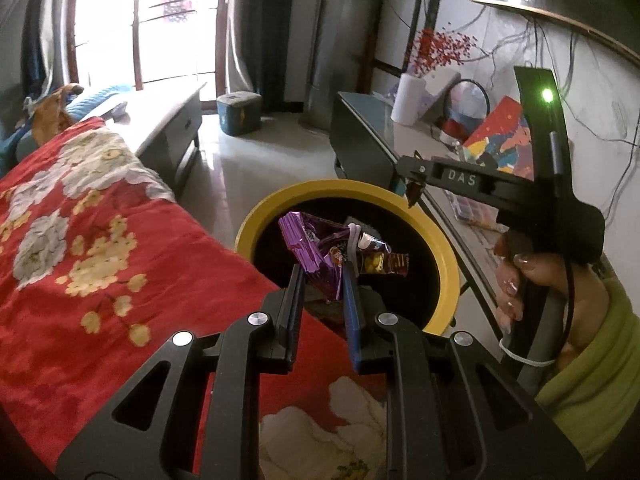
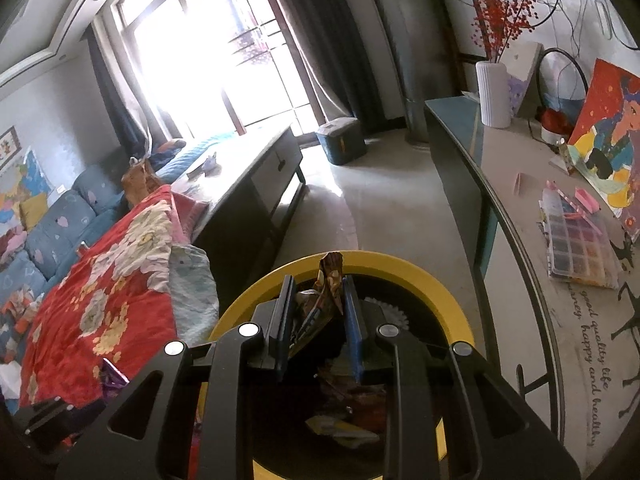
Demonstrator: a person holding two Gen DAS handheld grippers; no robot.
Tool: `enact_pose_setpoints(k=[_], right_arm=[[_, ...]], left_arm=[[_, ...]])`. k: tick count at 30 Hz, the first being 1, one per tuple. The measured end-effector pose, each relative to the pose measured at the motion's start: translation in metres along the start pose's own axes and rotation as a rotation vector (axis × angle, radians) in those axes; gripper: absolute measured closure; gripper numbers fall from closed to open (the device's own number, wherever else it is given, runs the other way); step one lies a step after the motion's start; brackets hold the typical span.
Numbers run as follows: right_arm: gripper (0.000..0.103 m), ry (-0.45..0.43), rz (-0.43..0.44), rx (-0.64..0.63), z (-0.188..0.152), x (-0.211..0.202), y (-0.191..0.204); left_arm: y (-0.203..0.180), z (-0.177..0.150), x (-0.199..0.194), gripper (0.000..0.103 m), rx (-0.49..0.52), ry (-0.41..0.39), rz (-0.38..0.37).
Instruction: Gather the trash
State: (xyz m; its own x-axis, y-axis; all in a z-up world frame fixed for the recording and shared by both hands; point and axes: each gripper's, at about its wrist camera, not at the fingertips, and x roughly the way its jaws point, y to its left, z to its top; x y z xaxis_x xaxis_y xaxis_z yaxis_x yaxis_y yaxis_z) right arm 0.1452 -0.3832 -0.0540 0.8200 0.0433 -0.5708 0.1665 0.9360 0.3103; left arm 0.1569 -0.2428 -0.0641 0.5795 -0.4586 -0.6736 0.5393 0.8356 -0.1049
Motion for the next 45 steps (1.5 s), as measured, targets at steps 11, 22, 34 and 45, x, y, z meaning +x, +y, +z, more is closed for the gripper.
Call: enact_pose_setpoints(k=[11,22,34,45], right_arm=[[0.078,-0.001,0.007,0.023,0.001,0.001,-0.008],[0.063,-0.001,0.029,0.026,0.002,-0.001,-0.006],[0.041,-0.006,0.033,-0.018,-0.001,-0.014,0.005],[0.017,-0.031,0.015,-0.059,-0.010,-0.038,0.015]], left_arm=[[-0.001,0.012,0.028,0.089,0.019,0.030,-0.010],[0.003,0.017,0.026,0.068,-0.017,0.008,-0.009],[0.016,0.015,0.009,0.019,-0.064,-0.021,0.020],[0.035,0.013,-0.017,0.011,-0.132,-0.065,0.069]])
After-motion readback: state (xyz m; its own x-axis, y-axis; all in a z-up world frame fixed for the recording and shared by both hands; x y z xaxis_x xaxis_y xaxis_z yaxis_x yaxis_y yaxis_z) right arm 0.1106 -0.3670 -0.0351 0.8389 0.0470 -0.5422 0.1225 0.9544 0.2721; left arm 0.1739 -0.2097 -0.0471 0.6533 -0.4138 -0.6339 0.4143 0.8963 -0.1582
